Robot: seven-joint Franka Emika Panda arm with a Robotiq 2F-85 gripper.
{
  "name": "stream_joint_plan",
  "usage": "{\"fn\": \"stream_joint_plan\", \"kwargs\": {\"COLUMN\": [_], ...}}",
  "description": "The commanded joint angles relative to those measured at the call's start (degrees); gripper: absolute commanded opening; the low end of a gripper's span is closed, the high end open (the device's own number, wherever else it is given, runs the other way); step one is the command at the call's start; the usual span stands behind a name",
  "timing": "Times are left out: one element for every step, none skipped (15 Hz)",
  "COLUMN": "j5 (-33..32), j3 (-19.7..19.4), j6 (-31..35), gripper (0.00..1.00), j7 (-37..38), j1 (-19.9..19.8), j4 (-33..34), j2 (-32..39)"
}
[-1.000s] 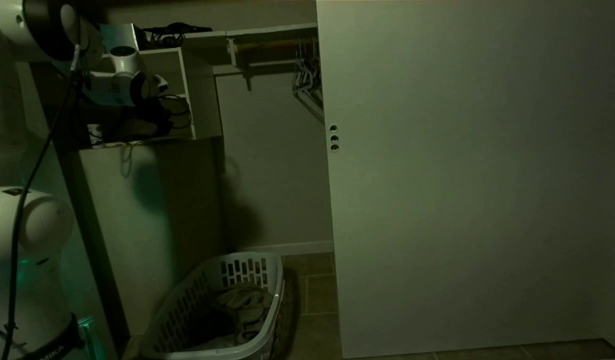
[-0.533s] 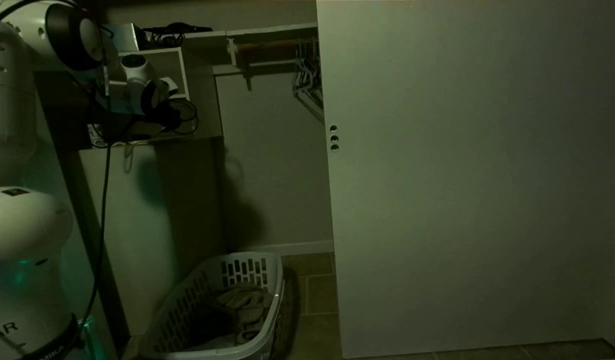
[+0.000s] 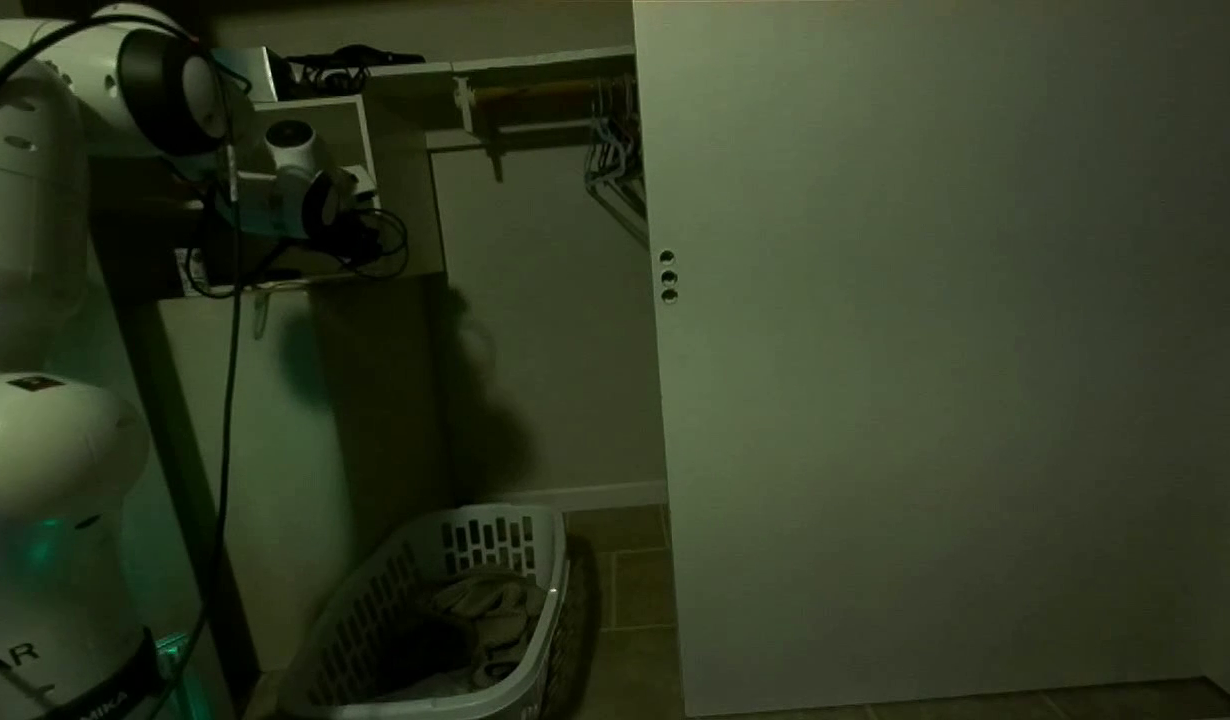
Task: Move the thing on the shelf to the right
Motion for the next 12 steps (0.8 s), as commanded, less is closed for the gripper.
{"fn": "stream_joint_plan", "kwargs": {"j5": [-0.46, -0.24, -0.21, -0.4, -0.35, 0.03, -1.01, -2.44, -3.78, -5.4, -7.18, -10.22], "j3": [-1.18, -0.96, -0.86, -1.08, -0.97, -0.63, -1.85, -3.75, -5.14, -6.72, -8.18, -10.19], "j6": [0.99, 0.81, 0.78, 0.87, 0.33, -1.17, -1.97, -3.71, -4.2, -5.27, -7.18, -7.85], "gripper": [0.0, 0.0, 0.0, 0.26, 0.28, 0.33, 0.4, 0.47, 0.54, 0.62, 0.68, 0.74], "j7": [3.14, 3.34, 3.53, 3.99, 4.09, 4.3, 5.43, 7.32, 8.35, 9.55, 10.77, 11.97], "j1": [1.8, 1.88, 2.0, 2.33, 2.43, 2.42, 3.23, 4.38, 5.24, 6.27, 7.26, 8.59], "j4": [3.34, 3.78, 4.15, 4.34, 4.47, 4.4, 3.89, 2.93, 2.44, 1.83, 1.44, 0.82], "j2": [2.91, 3.38, 3.76, 4.0, 4.09, 3.79, 3.14, 1.92, 1.3, 0.38, -0.51, -1.64]}}
